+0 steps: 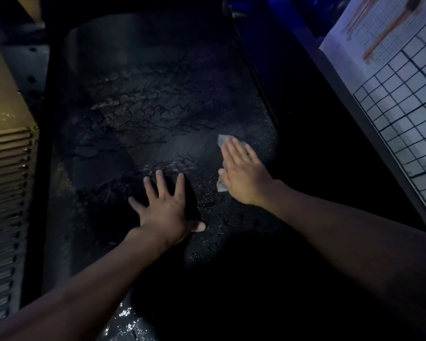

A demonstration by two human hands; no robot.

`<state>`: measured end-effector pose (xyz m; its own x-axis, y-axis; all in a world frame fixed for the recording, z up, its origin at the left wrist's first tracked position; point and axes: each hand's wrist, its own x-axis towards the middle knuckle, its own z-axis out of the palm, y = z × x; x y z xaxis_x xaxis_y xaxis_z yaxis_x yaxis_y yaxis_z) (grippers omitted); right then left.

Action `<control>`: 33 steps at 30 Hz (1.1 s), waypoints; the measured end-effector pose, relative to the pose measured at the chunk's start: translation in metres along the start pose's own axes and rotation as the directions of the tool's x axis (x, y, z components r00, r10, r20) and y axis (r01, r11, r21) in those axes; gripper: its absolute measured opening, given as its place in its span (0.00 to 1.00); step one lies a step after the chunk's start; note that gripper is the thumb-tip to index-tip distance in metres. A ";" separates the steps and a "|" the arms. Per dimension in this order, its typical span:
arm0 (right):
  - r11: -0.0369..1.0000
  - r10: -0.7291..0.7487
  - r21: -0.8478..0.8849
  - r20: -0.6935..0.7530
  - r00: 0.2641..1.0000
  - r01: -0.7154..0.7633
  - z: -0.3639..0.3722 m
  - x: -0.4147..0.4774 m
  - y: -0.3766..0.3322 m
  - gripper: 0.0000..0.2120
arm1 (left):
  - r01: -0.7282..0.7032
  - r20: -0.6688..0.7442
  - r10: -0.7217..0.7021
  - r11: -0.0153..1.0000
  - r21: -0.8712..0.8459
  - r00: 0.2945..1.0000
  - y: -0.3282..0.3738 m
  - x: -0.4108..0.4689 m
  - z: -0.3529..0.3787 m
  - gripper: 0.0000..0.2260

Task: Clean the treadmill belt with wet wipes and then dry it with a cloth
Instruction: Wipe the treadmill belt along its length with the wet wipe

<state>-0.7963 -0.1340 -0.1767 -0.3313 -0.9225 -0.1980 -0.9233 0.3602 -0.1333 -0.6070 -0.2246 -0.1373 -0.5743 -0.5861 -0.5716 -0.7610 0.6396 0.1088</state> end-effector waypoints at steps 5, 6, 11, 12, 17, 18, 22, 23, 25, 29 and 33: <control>0.941 -0.327 -0.067 0.087 0.941 0.333 0.006 -0.011 -0.018 0.32 | 0.010 0.040 -0.010 1.000 -0.004 0.999 -0.005 0.000 -0.002 0.59; 0.968 -0.245 -0.047 0.036 0.969 0.247 0.005 -0.005 -0.014 0.33 | 0.007 0.044 -0.006 1.000 -0.009 0.999 -0.006 0.000 -0.004 0.58; 0.969 -0.241 -0.034 0.088 0.966 0.245 0.008 -0.010 -0.044 0.32 | 0.001 -0.032 0.000 0.999 0.047 0.999 -0.025 -0.003 -0.008 0.57; 0.942 -0.329 -0.046 0.089 0.940 0.333 0.008 -0.013 -0.043 0.32 | 0.018 -0.039 -0.017 0.999 0.036 0.999 -0.028 -0.003 -0.008 0.57; 0.994 -0.105 0.023 -0.042 0.994 0.106 0.005 0.003 -0.043 0.36 | 0.084 0.005 -0.084 0.995 -0.051 0.996 -0.043 -0.004 -0.006 0.57; 0.983 -0.182 0.001 -0.005 0.983 0.182 0.006 0.001 -0.052 0.36 | 0.080 -0.001 -0.080 0.996 -0.040 0.997 -0.045 -0.004 -0.006 0.57; 0.922 -0.377 -0.083 0.028 0.926 0.378 0.008 -0.001 -0.052 0.31 | 0.082 -0.005 -0.082 0.996 -0.027 0.997 -0.052 -0.005 -0.012 0.58; 0.955 -0.291 -0.055 -0.021 0.956 0.290 0.006 0.003 -0.051 0.32 | 0.085 -0.016 -0.085 0.996 -0.022 0.996 -0.054 -0.005 -0.013 0.58; 0.985 -0.174 -0.017 -0.043 0.984 0.174 0.007 0.008 -0.060 0.34 | 0.085 -0.044 -0.085 0.996 -0.001 0.995 -0.059 -0.007 -0.013 0.59; 0.898 -0.428 -0.079 0.071 0.901 0.433 0.013 0.001 -0.069 0.32 | 0.152 -0.047 -0.153 0.988 -0.026 0.987 -0.064 -0.010 -0.010 0.60; 0.990 -0.142 -0.014 -0.021 0.990 0.142 0.008 0.019 -0.075 0.35 | 0.178 -0.013 -0.179 0.981 -0.072 0.984 -0.071 -0.010 -0.008 0.60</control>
<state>-0.7322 -0.1772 -0.1780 -0.2008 -0.9670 -0.1570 -0.9635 0.2239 -0.1464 -0.5498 -0.2677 -0.1324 -0.4325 -0.6979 -0.5709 -0.8707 0.4878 0.0634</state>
